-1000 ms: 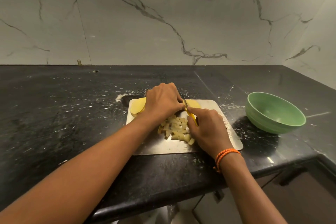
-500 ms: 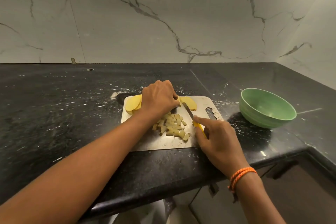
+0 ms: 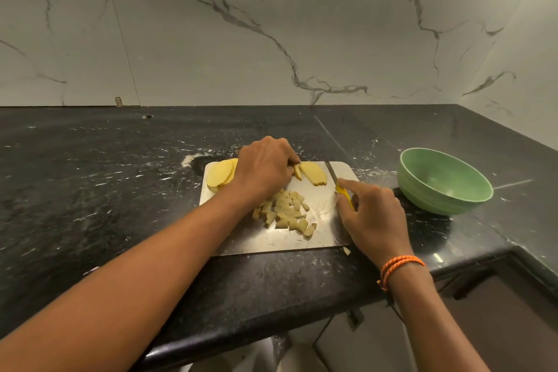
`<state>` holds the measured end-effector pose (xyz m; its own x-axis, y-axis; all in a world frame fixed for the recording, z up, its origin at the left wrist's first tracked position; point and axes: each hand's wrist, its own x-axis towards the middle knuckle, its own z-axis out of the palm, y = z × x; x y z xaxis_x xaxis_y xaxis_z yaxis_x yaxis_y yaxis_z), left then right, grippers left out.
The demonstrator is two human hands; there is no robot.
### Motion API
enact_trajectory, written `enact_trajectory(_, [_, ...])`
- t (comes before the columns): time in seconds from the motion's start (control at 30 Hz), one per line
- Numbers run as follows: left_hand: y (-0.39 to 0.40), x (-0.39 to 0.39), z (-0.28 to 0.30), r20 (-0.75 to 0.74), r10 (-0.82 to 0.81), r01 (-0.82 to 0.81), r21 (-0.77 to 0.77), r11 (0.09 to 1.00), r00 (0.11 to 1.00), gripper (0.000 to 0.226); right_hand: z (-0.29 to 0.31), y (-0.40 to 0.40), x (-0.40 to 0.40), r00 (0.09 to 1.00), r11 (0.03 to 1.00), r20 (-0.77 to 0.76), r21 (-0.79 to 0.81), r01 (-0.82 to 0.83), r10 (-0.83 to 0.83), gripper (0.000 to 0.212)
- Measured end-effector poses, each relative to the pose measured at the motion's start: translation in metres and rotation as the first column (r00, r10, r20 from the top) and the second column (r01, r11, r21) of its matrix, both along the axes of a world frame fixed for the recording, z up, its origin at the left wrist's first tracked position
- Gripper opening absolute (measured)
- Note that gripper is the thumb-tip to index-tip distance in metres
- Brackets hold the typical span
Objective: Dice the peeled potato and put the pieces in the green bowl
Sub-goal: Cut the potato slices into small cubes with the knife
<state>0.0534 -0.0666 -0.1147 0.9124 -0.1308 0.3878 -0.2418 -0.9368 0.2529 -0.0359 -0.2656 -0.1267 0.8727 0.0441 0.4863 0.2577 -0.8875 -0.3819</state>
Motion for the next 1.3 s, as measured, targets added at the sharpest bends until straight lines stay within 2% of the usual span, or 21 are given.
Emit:
enact_trajectory(0.2, [-0.005,-0.004,0.003,0.041,-0.038,0.039,-0.009,0.999,0.998,0.022,-0.001,0.002,0.0,0.999,0.999,-0.014,-0.017,-0.039,0.039,0.037])
enact_trajectory(0.3, [-0.008,0.0,-0.001,0.084,-0.092,0.092,0.007,0.996,0.992,0.039,-0.002,0.002,0.001,0.998,0.999,-0.023,-0.01,-0.051,0.05,0.037])
enact_trajectory(0.43, [-0.006,0.009,-0.001,-0.119,-0.304,0.32,0.149,0.935,0.945,0.055,-0.003,0.0,0.002,1.0,1.0,0.006,0.008,0.0,0.0,0.031])
enact_trajectory(0.5, [-0.007,0.011,-0.003,-0.132,-0.337,0.357,0.172,0.918,0.932,0.056,-0.002,0.0,0.002,0.999,0.999,0.022,-0.001,0.035,-0.035,0.028])
enact_trajectory(0.63, [-0.005,0.012,-0.001,-0.053,-0.313,0.317,0.189,0.929,0.948,0.048,-0.002,0.0,0.001,0.999,0.999,0.039,0.018,0.036,-0.037,0.033])
enact_trajectory(0.77, [-0.001,0.007,-0.002,0.014,-0.177,0.174,0.135,0.975,0.984,0.05,-0.002,0.003,-0.003,0.997,0.999,0.072,0.005,0.033,-0.033,0.037])
enact_trajectory(0.87, [-0.005,0.003,-0.004,0.055,-0.098,0.091,0.124,0.988,0.994,0.049,-0.002,0.008,-0.003,0.998,0.998,0.023,-0.025,0.056,-0.056,0.038])
enact_trajectory(0.97, [-0.001,0.004,0.003,-0.026,-0.078,0.079,0.066,0.995,0.997,0.049,-0.002,0.016,-0.002,0.996,0.994,-0.006,-0.066,0.084,-0.085,0.038])
enact_trajectory(1.1, [0.011,0.009,0.007,-0.168,-0.11,0.111,-0.004,0.994,0.98,0.031,-0.003,0.027,-0.003,0.992,0.988,-0.014,-0.094,0.121,-0.123,0.033])
enact_trajectory(1.3, [0.009,0.011,0.002,-0.126,-0.087,0.072,-0.118,0.99,0.988,0.03,-0.005,0.038,0.0,0.995,0.98,-0.024,-0.177,0.094,-0.1,0.024])
